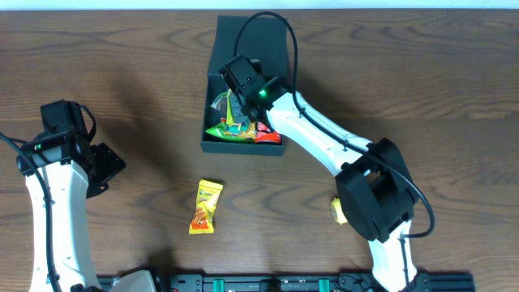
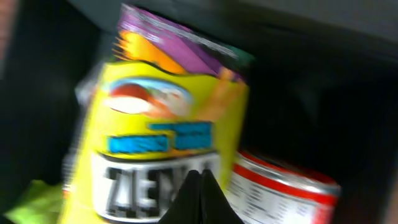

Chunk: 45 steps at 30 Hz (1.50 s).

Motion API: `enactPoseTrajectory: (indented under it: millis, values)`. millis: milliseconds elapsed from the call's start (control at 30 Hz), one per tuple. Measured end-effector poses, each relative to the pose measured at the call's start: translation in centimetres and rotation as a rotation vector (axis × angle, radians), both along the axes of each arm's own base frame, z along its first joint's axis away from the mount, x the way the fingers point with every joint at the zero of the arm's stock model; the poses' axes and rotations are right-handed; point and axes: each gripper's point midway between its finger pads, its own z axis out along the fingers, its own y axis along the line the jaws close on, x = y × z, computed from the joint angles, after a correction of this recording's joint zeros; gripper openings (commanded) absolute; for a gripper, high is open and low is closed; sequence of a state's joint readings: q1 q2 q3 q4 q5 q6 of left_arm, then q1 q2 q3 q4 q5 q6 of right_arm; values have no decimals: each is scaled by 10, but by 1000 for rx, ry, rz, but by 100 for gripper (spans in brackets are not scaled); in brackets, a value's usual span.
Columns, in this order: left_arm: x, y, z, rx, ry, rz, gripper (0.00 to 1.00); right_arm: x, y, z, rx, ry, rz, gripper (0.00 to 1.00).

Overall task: Pack container
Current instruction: 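Press the Pretzel pack flat toward the box's left side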

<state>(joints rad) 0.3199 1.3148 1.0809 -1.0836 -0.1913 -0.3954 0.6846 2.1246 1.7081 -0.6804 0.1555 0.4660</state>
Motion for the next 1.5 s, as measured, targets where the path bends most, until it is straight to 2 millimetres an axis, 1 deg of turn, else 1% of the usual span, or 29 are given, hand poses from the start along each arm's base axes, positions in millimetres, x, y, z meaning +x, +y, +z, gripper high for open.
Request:
enactPoseTrajectory:
  millis: [100, 300, 433, 533, 633, 833, 1067, 1233, 1333, 1500]
  values:
    - [0, 0, 0, 0, 0, 0, 95, -2, 13, 2, 43, -1, 26, 1]
    - [0, 0, 0, 0, 0, 0, 95, -16, 38, 4, 75, 1, 84, 1]
    - [0, 0, 0, 0, 0, 0, 95, -20, 48, 1, 83, -2, 105, 1]
    - [0, 0, 0, 0, 0, 0, 95, -22, 50, -8, 74, 10, 110, 1]
    - [0, 0, 0, 0, 0, 0, 95, -23, 50, -11, 71, 17, 112, 1]
    - [0, 0, 0, 0, 0, 0, 95, -23, 52, -11, 78, 16, 114, 2]
    - [0, 0, 0, 0, 0, 0, 95, -22, 63, -11, 121, 12, 134, 1]
    - [0, 0, 0, 0, 0, 0, 95, -31, 73, -12, 122, 15, 160, 1]
    - [0, 0, 0, 0, 0, 0, 95, -38, 77, -19, 111, 28, 174, 1]
    - [0, 0, 0, 0, 0, 0, 95, -37, 77, -22, 96, 22, 176, 1]
